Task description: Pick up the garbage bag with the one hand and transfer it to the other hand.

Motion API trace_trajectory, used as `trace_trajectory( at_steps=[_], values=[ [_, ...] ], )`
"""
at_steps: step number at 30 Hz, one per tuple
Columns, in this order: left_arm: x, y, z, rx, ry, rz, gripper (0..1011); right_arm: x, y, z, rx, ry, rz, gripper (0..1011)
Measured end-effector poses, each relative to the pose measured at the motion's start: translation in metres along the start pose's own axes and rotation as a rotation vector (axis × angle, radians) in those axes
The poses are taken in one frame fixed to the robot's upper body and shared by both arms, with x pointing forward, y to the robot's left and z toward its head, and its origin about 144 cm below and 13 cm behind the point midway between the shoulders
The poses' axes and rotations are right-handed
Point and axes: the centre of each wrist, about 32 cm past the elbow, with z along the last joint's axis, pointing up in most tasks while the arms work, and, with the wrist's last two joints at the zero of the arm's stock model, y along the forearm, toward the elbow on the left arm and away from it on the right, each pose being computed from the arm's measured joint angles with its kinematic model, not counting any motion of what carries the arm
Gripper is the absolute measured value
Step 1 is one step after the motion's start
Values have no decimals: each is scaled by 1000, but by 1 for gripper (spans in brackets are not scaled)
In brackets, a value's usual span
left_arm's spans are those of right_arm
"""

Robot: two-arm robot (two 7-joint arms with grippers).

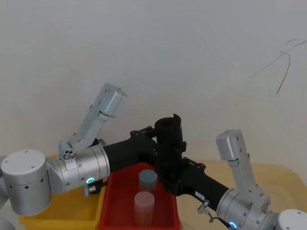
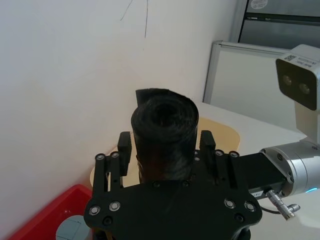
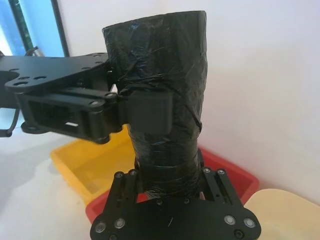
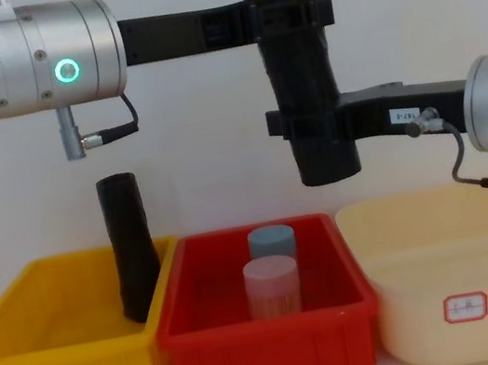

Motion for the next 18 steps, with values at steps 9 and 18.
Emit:
trace_trajectory(
  at_steps=[9,18],
  values=[
    [1,3,-1,-1,-2,2,1002,2,-4,-1,16,13,-58,528],
    [5,13,-3,-5,6,20,1002,7,-13,-4,22,36,-155,528]
  ],
)
